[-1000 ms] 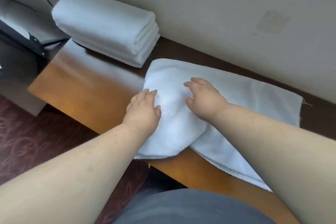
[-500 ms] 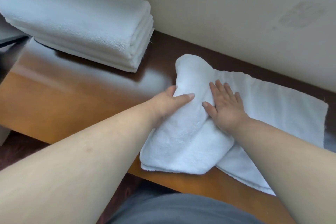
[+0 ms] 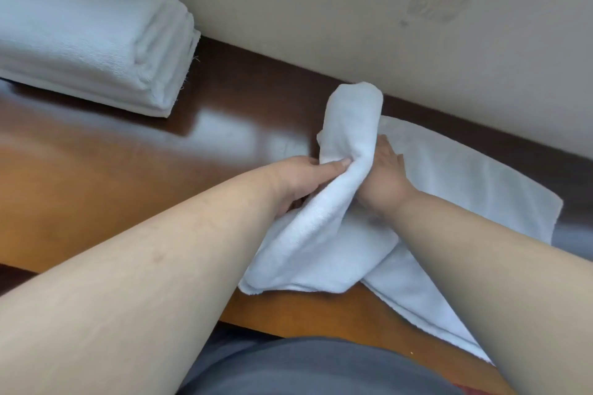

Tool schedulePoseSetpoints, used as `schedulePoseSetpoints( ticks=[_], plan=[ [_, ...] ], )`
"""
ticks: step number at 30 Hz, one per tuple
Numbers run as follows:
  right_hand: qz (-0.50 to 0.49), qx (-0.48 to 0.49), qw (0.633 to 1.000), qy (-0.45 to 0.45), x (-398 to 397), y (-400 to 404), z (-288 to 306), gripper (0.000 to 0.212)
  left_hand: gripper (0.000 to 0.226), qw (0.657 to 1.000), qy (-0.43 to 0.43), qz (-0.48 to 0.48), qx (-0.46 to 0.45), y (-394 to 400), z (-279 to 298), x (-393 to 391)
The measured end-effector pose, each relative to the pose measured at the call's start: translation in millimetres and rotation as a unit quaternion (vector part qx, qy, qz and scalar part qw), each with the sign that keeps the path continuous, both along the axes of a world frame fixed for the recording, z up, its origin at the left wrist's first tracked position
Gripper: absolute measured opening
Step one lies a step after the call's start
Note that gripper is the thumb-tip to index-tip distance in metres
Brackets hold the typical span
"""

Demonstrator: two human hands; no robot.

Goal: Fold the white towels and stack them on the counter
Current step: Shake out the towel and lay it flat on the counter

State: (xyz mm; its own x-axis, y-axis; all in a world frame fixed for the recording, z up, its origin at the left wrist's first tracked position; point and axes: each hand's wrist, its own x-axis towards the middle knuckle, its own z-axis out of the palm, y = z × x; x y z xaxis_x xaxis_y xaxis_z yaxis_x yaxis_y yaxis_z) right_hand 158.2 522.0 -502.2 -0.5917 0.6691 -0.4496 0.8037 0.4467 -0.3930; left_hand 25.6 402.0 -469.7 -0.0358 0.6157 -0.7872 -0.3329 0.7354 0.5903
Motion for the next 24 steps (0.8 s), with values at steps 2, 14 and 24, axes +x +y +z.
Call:
schedulePoseSetpoints(
  ticks=[2,14,24],
  plan=[
    [-0.043,-0.046,0.997,0.040,-14,-7,7,0.071,0.064,0.999,0.042,0.004,-0.008,1,0,4],
    [0.072,0.037,0.997,-0.014,-5,0,-9,0.078,0.021,0.946,0.299,0.113,0.049,-19,24,-8],
    [0.108,0.102,0.982,-0.113,-4,13,-14,0.082,0.051,0.751,0.656,-0.069,0.006,-31,24,-66]
  ],
)
